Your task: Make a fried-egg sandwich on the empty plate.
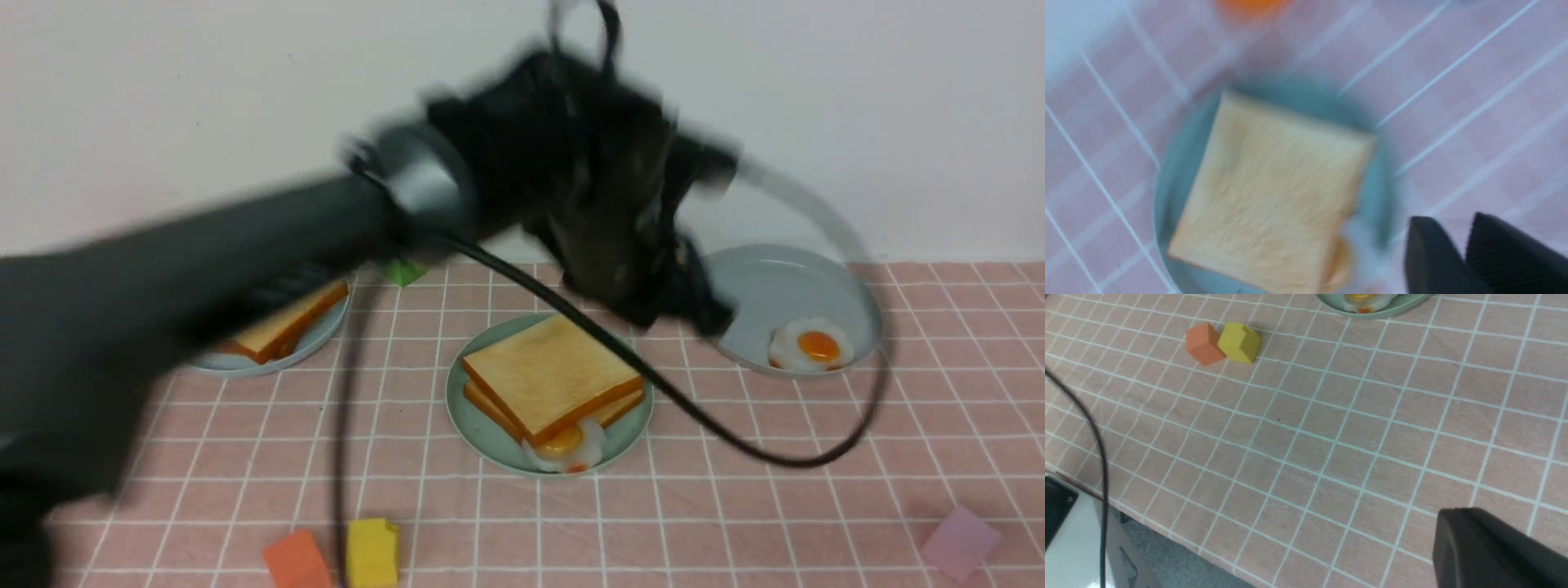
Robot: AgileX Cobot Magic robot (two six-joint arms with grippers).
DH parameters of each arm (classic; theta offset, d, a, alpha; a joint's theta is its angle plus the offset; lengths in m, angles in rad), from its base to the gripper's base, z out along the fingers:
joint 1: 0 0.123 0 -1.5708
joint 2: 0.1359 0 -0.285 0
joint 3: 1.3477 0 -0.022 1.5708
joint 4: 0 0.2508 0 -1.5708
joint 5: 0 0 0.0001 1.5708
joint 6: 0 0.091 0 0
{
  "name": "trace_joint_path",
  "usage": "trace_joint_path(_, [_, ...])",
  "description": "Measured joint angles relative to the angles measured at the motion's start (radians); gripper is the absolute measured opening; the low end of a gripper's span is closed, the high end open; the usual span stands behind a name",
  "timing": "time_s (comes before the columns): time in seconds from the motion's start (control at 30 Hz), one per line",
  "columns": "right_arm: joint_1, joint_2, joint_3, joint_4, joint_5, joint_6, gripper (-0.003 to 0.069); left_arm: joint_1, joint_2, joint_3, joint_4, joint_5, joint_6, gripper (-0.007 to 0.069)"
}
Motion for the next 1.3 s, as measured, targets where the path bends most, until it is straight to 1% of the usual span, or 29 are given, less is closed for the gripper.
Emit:
trace_joint_path(0.03, [0.0,-0.006,0.0,0.001,0.0,-0.005,0.0013,-0.017,-0.057,0.009,-0.002,-0.014,-0.001,0.0058])
trace_joint_path(0.1, [0.0,-0.019,0.0,0.001,0.006,-0.017,0.0008,-0.041,-0.139,0.037,-0.004,-0.033,-0.004,0.0003])
trace_joint_path(0.13, [0.0,-0.025,0.0,0.001,0.009,-0.019,0.0006,-0.051,-0.187,0.061,-0.004,-0.043,-0.006,-0.0013])
trace_joint_path(0.2, [0.0,-0.047,0.0,-0.004,0.027,-0.022,0.0005,-0.093,-0.332,0.168,-0.004,-0.069,-0.041,-0.0013])
trace_joint_path(0.37, [0.0,-0.083,0.0,-0.037,0.068,-0.02,0.0005,-0.16,-0.597,0.462,0.0,-0.157,-0.109,-0.0013])
trace_joint_path(0.4, [0.0,-0.093,0.0,-0.046,0.077,-0.012,0.0005,-0.183,-0.717,0.61,0.0,-0.222,-0.138,-0.0013])
trace_joint_path(0.5, [0.0,-0.103,0.0,-0.058,0.079,-0.003,0.0005,-0.189,-0.867,0.803,0.0,-0.325,-0.174,-0.0013])
trace_joint_path(0.57, [0.0,-0.105,0.0,-0.075,0.08,0.001,0.0005,-0.189,-1.036,0.963,0.001,-0.422,-0.191,-0.0013])
trace_joint_path(0.73, [0.0,-0.105,0.0,-0.078,0.079,0.004,0.0005,-0.189,-1.369,1.22,0.002,-0.569,-0.2,-0.0013])
trace_joint_path(0.83, [0.0,-0.105,0.0,-0.078,0.073,0.004,0.0005,-0.19,-1.483,1.293,0.016,-0.585,-0.201,-0.0013])
trace_joint_path(0.87, [0.0,-0.105,0.0,-0.078,0.061,0.004,0.0005,-0.19,-1.568,1.35,0.027,-0.59,-0.201,-0.0013])
trace_joint_path(0.97, [0.0,-0.105,0.0,-0.083,0.041,0.004,0.0005,-0.19,-1.666,1.43,0.04,-0.59,-0.207,-0.0013])
trace_joint_path(1.13, [0.0,-0.105,0.0,-0.085,0.034,0.005,0.0005,-0.191,-1.697,1.488,0.043,-0.591,-0.214,-0.0013])
trace_joint_path(1.3, [0.0,-0.105,0.0,-0.085,0.049,0.006,0.0006,-0.191,-1.697,1.492,0.047,-0.591,-0.216,-0.0013])
